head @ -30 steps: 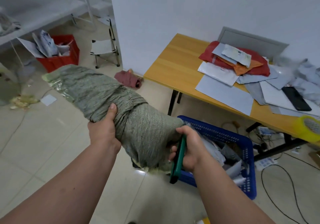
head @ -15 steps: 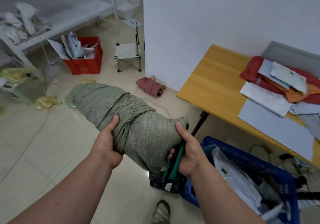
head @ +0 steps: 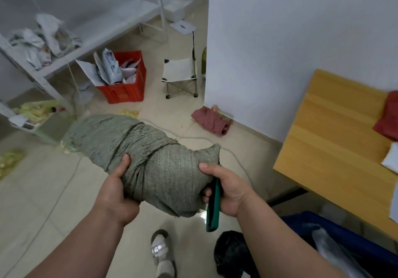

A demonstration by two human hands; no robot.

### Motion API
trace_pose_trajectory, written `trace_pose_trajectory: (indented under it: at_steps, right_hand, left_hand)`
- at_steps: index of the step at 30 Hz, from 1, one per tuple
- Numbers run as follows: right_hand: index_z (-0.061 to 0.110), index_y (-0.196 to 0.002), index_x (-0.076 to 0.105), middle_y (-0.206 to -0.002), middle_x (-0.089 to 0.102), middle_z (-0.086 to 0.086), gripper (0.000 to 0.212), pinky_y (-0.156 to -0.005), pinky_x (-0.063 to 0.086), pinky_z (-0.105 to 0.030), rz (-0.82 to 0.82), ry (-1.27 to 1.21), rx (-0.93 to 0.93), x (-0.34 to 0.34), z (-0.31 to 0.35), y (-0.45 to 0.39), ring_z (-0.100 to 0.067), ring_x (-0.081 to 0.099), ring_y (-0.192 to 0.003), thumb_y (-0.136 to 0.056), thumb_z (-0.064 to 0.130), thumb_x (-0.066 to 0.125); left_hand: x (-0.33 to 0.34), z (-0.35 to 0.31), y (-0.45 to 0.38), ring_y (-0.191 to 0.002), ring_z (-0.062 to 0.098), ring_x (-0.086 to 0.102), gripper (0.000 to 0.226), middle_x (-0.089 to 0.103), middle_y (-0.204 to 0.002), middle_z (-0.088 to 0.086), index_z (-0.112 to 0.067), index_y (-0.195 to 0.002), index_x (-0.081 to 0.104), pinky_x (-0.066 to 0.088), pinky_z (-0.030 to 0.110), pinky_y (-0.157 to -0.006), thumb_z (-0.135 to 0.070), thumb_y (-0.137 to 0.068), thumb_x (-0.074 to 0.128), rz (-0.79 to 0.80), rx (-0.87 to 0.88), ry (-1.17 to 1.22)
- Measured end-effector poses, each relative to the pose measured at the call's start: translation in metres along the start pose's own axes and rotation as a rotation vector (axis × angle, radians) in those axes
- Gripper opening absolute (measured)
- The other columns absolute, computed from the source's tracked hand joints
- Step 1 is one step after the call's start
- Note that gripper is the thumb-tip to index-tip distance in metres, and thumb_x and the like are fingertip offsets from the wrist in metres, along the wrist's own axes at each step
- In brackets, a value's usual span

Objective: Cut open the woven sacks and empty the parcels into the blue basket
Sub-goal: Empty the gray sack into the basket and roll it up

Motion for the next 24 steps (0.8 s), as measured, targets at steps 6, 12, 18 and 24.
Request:
trace_pose_trajectory:
  at_steps: [6, 12, 18, 24]
  right_hand:
    - [0.010, -0.096, 0.061, -0.053, 0.049, -0.003, 0.041, -0.050, 0.036, -0.027, -0.145, -0.076, -0.013, 0.017, 0.055, -0.096, -0.014, 0.042, -0.043, -0.061, 0.029, 0.074]
    - [0.010, -0.097, 0.062, -0.056, 0.052, -0.003, 0.042, -0.051, 0.035, -0.028, -0.261, -0.192, -0.044, 0.003, 0.096, -0.151, -0.014, 0.041, -0.043, -0.061, 0.028, 0.073]
    - [0.009, -0.092, 0.064, -0.059, 0.055, -0.003, 0.039, -0.046, 0.034, -0.026, -0.392, -0.277, -0.060, -0.063, 0.146, -0.195, -0.013, 0.041, -0.043, -0.060, 0.025, 0.078]
    - [0.010, -0.098, 0.067, -0.067, 0.065, -0.002, 0.022, -0.047, 0.035, -0.025, -0.525, -0.344, -0.045, -0.141, 0.191, -0.246, -0.012, 0.042, -0.046, -0.078, 0.020, 0.070]
  left_hand:
    - [0.051, -0.079, -0.093, -0.102, 0.022, 0.068, 0.048, 0.075, -0.106, 0.003, -0.021, -0.121, 0.065, 0.052, 0.040, -0.088, -0.043, -0.079, 0.071, 0.053, -0.061, -0.103]
    - [0.118, -0.114, -0.159, -0.092, 0.018, 0.070, 0.038, 0.077, -0.097, -0.001, -0.023, -0.117, 0.066, 0.050, 0.036, -0.069, -0.043, -0.084, 0.067, 0.086, -0.140, -0.238]
    - [0.201, -0.098, -0.230, -0.095, 0.016, 0.067, 0.040, 0.076, -0.096, -0.004, -0.028, -0.115, 0.065, 0.047, 0.034, -0.070, -0.049, -0.080, 0.069, 0.072, -0.205, -0.389]
    - [0.283, -0.070, -0.312, -0.102, 0.019, 0.063, 0.042, 0.070, -0.110, -0.002, -0.028, -0.118, 0.062, 0.048, 0.035, -0.071, -0.046, -0.081, 0.070, 0.048, -0.223, -0.461]
Point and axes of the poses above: each hand's wrist, its own y-axis away from the middle knuckle, its own x-axis out of the palm, z = x × y, the point moved 7 cm from there along -y, towards the middle knuckle
